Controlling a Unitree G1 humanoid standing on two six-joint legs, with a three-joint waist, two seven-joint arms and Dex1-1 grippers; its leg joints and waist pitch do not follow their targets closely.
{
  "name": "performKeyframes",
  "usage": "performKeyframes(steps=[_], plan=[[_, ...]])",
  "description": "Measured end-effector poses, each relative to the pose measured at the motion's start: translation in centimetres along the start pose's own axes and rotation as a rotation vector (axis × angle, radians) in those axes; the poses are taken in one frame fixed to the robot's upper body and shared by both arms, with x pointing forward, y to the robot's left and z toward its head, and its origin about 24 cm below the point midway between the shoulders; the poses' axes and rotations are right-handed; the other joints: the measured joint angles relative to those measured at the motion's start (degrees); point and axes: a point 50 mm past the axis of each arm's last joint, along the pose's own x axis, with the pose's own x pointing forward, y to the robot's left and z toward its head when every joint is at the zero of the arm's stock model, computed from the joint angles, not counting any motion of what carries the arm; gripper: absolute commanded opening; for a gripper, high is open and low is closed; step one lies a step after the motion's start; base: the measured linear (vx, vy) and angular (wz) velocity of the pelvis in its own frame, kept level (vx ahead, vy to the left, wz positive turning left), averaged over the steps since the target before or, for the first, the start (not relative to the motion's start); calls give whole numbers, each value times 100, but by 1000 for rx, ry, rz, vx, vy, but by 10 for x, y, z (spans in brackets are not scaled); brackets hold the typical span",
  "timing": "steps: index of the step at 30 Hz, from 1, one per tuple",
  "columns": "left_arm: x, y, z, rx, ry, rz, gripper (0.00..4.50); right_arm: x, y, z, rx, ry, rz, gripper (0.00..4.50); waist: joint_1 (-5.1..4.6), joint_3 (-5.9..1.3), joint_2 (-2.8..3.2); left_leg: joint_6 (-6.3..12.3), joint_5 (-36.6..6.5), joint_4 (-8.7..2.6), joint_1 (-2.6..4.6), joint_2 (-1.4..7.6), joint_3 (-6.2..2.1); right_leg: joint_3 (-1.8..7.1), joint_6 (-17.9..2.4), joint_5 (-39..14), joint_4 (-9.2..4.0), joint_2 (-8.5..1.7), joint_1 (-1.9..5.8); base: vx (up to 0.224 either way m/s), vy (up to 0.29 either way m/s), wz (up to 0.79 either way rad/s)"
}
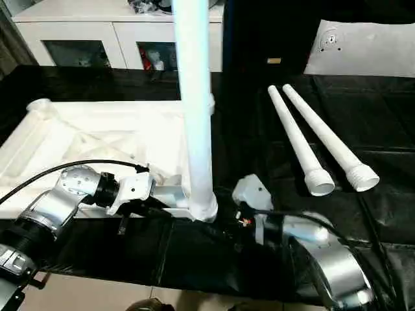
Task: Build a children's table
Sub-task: Rotate leg to tighten
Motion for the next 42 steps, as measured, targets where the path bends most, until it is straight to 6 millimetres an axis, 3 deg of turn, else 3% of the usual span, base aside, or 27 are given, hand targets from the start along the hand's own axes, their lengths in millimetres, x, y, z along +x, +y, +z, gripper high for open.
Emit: performKeyframes(steps=[8,20,27,32,38,42], plan=[[0,-1,1,13,-7,-16,0,4,-11,6,-32,1,60,375,14,1,-1,21,11,0,-8,1,0,-2,1,-1,1,0,-6,0,0,0],[0,-1,1,12,-8,-18,0,12,-11,0,-10,18,125,283,15,1,-1,9,4,0,-8,1,0,-2,1,-1,1,0,-6,0,0,0],[4,0,2,-37,-18,-1,0,10,-7,-4,16,11,107,268,37,3,2,2,0,0,-4,1,0,-2,2,-2,-1,-3,2,0,0,0],[16,7,6,-124,-33,100,0,13,-5,-9,51,-31,-81,266,-1,3,11,4,2,-1,13,-1,15,6,5,-3,-3,-9,20,0,0,0],[42,23,19,-308,-75,332,0,38,-18,-10,226,-112,-533,266,-274,-10,61,2,5,-7,17,-19,17,22,42,-25,-23,-13,30,0,0,0],[56,30,32,-357,-119,409,0,41,-28,-6,259,-114,-673,266,-310,-11,59,10,10,-9,2,-20,15,22,41,-24,-27,-12,20,0,0,0]])
